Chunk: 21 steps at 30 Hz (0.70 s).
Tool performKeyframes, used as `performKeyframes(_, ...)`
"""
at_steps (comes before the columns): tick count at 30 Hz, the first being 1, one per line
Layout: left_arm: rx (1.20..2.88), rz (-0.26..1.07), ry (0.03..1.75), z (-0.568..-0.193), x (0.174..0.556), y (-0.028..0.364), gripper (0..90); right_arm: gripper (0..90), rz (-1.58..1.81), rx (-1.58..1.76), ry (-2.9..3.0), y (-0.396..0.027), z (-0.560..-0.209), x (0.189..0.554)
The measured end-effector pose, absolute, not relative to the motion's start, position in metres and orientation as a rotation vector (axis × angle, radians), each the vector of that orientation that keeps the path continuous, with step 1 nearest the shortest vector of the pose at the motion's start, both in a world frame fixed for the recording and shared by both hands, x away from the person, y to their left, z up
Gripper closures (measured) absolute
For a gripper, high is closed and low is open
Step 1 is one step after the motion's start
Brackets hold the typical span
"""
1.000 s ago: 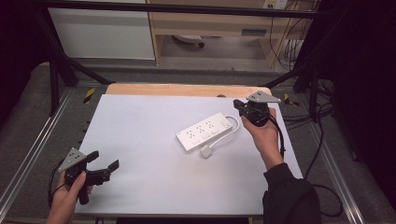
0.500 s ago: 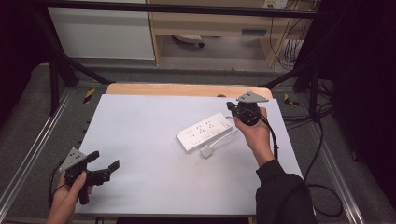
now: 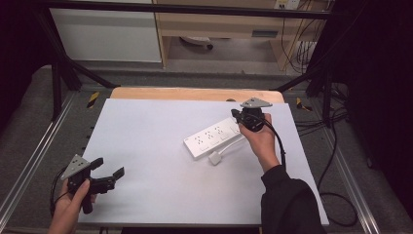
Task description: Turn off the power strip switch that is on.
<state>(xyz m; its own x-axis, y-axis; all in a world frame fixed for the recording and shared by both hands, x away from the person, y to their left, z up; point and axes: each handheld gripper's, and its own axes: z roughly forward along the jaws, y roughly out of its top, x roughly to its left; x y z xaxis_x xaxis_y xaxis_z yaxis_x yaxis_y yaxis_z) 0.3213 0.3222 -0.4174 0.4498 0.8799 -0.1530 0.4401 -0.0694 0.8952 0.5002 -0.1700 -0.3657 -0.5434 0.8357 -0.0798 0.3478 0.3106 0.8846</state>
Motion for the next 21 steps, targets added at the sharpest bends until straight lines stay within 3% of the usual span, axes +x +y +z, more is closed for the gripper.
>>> performKeyframes(21,1.697,0.548,1.145,-0.417,0.321,0.322,6.2,90.0,1.151,1.067,2.104,-0.159,-0.384,0.503)
